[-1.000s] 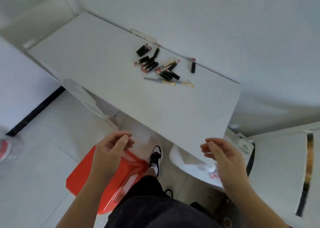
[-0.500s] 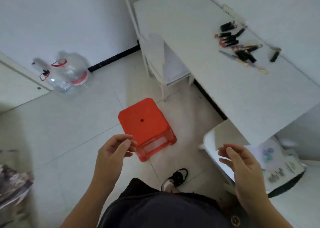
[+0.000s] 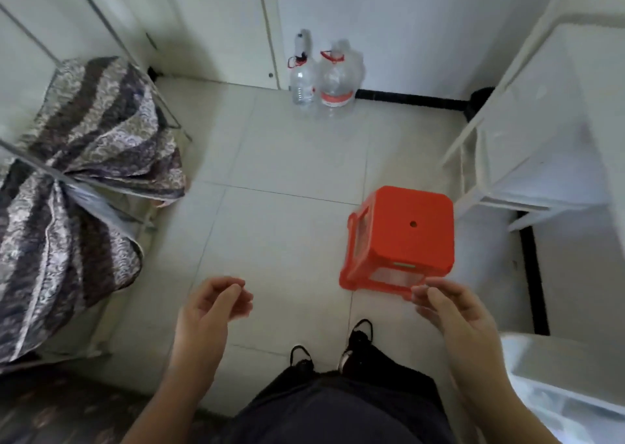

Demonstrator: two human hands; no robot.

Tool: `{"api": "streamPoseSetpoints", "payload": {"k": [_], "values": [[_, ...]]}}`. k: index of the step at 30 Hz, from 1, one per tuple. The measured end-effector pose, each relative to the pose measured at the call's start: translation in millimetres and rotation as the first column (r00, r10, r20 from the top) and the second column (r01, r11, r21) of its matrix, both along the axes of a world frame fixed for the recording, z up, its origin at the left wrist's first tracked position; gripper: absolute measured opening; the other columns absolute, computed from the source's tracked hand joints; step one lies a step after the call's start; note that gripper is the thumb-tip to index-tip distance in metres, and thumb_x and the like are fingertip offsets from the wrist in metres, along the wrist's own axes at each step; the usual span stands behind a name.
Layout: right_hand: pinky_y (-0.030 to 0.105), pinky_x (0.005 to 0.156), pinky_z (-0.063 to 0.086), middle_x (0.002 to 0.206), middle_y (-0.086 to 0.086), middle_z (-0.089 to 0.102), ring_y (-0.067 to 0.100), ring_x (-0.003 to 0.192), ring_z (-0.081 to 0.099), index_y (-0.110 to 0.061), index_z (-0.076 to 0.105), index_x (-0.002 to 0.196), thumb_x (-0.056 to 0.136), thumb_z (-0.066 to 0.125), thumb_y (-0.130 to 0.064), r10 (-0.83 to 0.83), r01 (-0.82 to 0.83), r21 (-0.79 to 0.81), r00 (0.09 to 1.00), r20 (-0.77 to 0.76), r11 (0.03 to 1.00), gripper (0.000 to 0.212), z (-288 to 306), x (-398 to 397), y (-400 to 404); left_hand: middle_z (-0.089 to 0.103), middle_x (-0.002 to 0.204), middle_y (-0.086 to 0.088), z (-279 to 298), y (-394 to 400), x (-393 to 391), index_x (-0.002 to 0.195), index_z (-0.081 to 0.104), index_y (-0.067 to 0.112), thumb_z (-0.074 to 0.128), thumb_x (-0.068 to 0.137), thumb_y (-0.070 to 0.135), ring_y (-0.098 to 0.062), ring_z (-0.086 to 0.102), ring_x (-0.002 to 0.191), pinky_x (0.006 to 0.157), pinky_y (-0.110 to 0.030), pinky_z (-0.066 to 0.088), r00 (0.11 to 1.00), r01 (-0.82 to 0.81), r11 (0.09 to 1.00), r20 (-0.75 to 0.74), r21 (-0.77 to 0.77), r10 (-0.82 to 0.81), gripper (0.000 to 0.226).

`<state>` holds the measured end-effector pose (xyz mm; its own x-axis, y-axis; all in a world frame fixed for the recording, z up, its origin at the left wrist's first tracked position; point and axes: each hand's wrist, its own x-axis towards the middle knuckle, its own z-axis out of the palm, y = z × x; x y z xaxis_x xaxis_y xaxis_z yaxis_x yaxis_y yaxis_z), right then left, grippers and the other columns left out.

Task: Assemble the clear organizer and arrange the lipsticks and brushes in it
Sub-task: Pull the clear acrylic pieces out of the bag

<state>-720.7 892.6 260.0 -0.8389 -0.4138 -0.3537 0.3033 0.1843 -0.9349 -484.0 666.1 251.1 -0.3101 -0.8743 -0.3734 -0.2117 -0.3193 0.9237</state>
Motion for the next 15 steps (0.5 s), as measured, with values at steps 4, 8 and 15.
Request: {"api": "streamPoseSetpoints", "payload": {"k": [4,8,15], "values": [[0.026,0.073,0.059,0.092,0.007,0.077,0.021,0.088,0.074,-0.027,0.075,0.093,0.097,0.061,-0.012,0.178,-0.178,0.019,0.984,0.021,0.984,0.021,-2,4,-49,0.073,0.073,-0.009,-11,2,47,0.086,0.078,0.021,0.055,0.1,0.002,-0.018,0.07,0.063,0.059,-0.025,0.06,0.974,-0.228,0.973,0.017,0.045,0.228,0.033],[0.034,0.073,0.055,0.091,0.008,0.077,0.021,0.082,0.072,-0.029,0.073,0.092,0.097,0.06,-0.011,0.38,-0.382,0.043,0.924,0.049,0.923,0.023,-8,-4,-99,0.073,0.076,-0.01,-17,1,61,0.091,0.076,0.02,0.057,0.099,0.004,-0.016,0.066,0.06,0.055,-0.024,0.057,0.906,-0.424,0.904,0.025,0.056,0.423,0.027],[0.033,0.065,0.059,0.087,0.007,0.077,0.019,0.076,0.072,-0.022,0.072,0.095,0.096,0.064,-0.016,0.644,-0.651,0.068,0.758,0.102,0.756,0.01,-8,-10,-202,0.073,0.078,-0.009,-14,-15,75,0.091,0.077,0.025,0.058,0.099,0.008,-0.017,0.064,0.06,0.054,-0.023,0.055,0.786,-0.618,0.784,0.027,0.057,0.618,0.026]]}}
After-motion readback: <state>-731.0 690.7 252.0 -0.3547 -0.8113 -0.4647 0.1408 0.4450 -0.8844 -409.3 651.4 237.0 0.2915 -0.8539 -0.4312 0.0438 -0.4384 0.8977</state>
